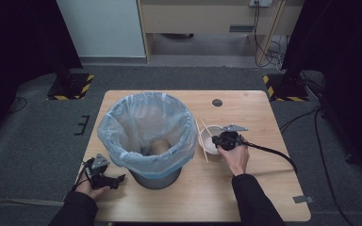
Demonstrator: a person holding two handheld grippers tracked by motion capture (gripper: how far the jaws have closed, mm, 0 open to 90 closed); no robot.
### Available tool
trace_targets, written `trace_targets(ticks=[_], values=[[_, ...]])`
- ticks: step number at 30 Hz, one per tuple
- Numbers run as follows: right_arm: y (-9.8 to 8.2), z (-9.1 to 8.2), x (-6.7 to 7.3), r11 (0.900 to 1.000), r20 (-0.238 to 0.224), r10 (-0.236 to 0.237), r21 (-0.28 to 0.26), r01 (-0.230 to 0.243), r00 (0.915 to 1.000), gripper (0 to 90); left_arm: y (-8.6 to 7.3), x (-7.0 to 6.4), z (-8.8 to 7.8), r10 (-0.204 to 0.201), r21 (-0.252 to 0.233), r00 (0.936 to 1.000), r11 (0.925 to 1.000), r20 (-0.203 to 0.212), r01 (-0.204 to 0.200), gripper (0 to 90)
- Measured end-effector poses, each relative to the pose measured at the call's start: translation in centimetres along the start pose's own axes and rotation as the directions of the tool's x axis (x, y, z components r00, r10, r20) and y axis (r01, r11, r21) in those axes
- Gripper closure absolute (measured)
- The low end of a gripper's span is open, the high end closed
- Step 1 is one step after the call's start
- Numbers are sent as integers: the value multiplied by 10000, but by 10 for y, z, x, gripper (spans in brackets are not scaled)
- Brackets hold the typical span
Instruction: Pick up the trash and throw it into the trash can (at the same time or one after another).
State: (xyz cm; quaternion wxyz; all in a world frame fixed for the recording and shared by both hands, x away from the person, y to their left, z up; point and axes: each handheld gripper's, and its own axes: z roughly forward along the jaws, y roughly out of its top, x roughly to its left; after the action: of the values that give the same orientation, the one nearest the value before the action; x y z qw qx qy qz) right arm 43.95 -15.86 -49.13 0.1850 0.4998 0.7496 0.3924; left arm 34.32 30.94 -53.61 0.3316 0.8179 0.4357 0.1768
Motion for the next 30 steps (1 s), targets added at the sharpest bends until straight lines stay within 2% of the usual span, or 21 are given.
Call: trace_targets(ticks=[8, 14, 22, 25, 30], values=[[8, -11, -5, 9984, -88, 240, -505, -245, 9997, 858, 0, 0, 0, 2, 0, 10000, 10000, 1, -2, 0], [15, -23, -10, 9931, -244, 519, -1037, -541, 9984, 858, 0, 0, 0, 3, -1, 10000, 10000, 0, -3, 0], [30, -50, -24, 9666, -633, 1116, -2248, -1232, 9917, 858, 0, 0, 0, 2, 2, 10000, 10000, -1, -2, 0], [35, -59, -29, 9529, -823, 1321, -2639, -1494, 9878, 858, 0, 0, 0, 0, -3, 10000, 10000, 0, 0, 0], [42, -76, -38, 9243, -1130, 1641, -3294, -1928, 9799, 858, 0, 0, 0, 1, -1, 10000, 10000, 0, -1, 0]])
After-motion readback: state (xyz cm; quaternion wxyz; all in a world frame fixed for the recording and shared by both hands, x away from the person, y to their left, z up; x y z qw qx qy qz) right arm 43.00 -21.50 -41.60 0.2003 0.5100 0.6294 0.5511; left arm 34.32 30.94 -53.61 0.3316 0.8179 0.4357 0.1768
